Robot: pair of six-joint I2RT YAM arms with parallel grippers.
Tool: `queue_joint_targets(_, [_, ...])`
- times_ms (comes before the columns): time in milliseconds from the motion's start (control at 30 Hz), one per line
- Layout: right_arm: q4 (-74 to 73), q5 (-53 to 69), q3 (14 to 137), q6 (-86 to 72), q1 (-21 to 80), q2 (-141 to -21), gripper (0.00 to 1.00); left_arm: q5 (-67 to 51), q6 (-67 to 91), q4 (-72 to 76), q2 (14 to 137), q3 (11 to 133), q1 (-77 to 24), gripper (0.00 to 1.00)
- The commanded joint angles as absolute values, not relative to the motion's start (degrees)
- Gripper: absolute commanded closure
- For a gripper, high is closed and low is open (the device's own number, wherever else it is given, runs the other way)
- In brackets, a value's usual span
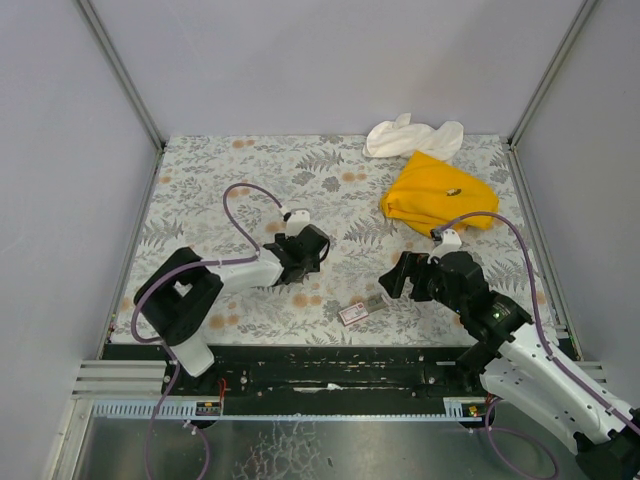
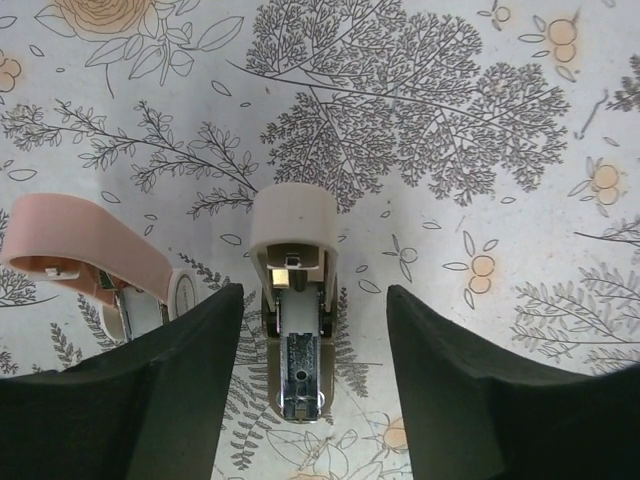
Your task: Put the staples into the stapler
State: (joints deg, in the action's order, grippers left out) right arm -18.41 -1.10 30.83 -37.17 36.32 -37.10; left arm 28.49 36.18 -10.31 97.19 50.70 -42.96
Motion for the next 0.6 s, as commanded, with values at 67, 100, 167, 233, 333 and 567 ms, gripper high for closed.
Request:
queue_joint_targets(67, [-21.3, -3.79, 33.28, -35.13, 36.12, -35.77, 0.01, 23.09, 35.36, -9.09, 90.82, 51.86, -42.54, 0.35])
queue_joint_targets(100, [-21.76, -3.89, 33.45, -34.76, 36.12, -35.67, 0.01, 21.3, 34.81, -9.2, 89.14, 51.86, -42.55, 0.34])
queue_joint_targets(167, [-23.45, -4.54, 34.18, -34.48, 36.12, -35.68, 0.01, 17.94, 33.69, -9.64, 84.93, 51.94, -42.54, 0.27])
queue_joint_targets(233, [-25.08, -4.4, 34.88, -33.55, 36.12, -36.09, 0.02, 13.88, 32.25, -10.3, 81.53, 52.03, -42.54, 0.24])
queue_joint_targets(333, [-26.66, -4.51, 34.86, -32.89, 36.12, -36.75, 0.09, 7.97, 30.04, -10.1, 78.23, 51.34, -43.96, 0.26])
queue_joint_targets(567, [-24.32, -1.12, 32.57, -34.16, 36.12, -37.79, 0.23, 4.25, 28.93, -5.41, 82.16, 51.64, -56.53, 0.44])
